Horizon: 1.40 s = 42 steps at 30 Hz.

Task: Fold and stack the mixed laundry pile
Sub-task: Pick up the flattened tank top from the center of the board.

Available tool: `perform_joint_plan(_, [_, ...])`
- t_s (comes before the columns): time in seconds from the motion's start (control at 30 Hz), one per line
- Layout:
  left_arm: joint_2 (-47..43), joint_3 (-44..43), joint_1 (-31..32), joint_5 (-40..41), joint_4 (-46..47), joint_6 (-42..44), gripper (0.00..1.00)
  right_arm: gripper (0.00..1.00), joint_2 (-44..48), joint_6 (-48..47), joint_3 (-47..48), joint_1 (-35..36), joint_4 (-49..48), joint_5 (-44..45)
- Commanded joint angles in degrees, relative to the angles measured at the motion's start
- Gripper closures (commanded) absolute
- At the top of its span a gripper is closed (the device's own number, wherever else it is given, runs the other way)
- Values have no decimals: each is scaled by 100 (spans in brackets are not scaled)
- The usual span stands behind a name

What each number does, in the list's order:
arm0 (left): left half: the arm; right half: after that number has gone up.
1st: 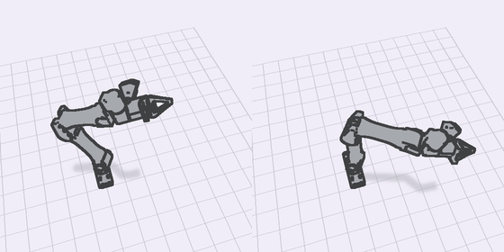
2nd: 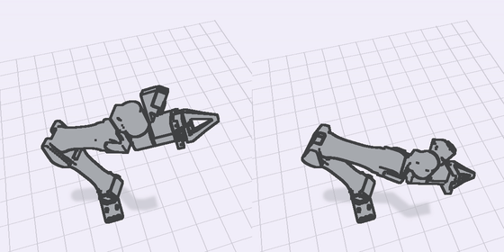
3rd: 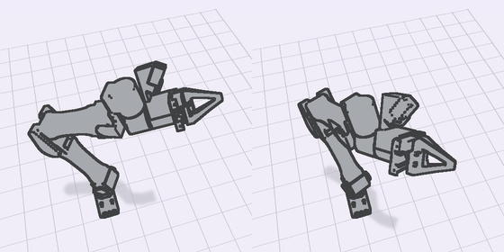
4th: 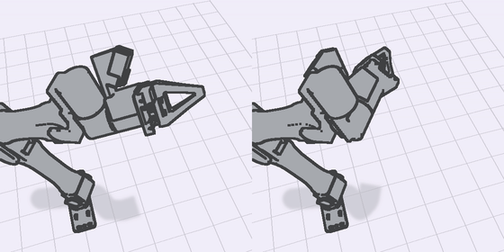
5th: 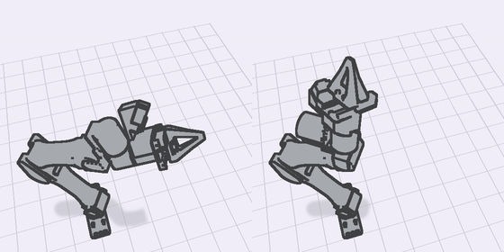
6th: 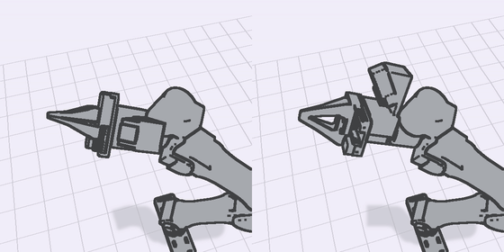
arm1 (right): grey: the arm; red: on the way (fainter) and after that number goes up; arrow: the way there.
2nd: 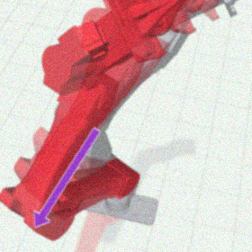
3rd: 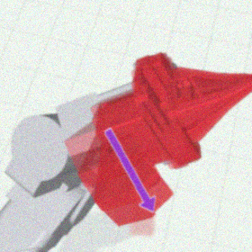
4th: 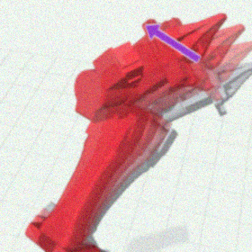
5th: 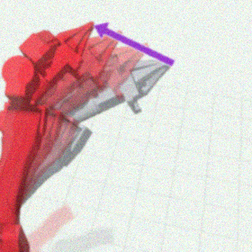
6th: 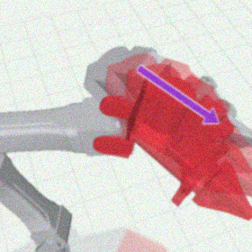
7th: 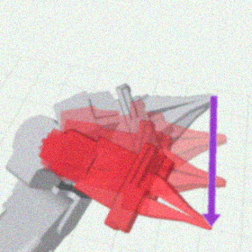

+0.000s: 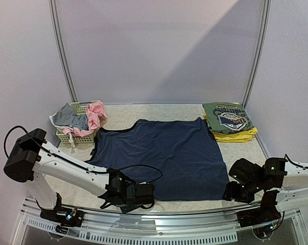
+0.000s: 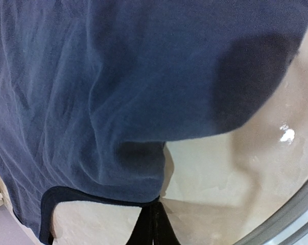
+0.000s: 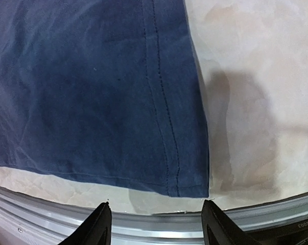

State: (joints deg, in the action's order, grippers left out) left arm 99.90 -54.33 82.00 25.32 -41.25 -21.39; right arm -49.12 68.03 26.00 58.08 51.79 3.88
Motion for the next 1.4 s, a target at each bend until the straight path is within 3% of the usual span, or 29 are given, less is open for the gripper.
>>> perform_joint_plan(0.0, [45,-61,-36,-19,-41,-107,100,40,-149,185,-95,28,-417,-100])
perform_joint_plan(0.57, [-26,118,-41,161,141,-228,100,33,-175,398,-335,20,-254,653])
perform_joint_plan(0.67, [-40,180,-41,192,238,-261,100,40,-89,412,-501,23,-438,683])
perform_joint_plan(0.8, [-43,220,-43,297,310,-287,100,63,-62,398,-668,19,-779,574])
perform_joint_plan(1.1, [-101,192,-77,450,258,-283,100,98,72,310,-623,26,-707,557])
perform_joint_plan(1.37, [-695,330,-102,407,99,-367,100,100,365,194,58,19,229,1115])
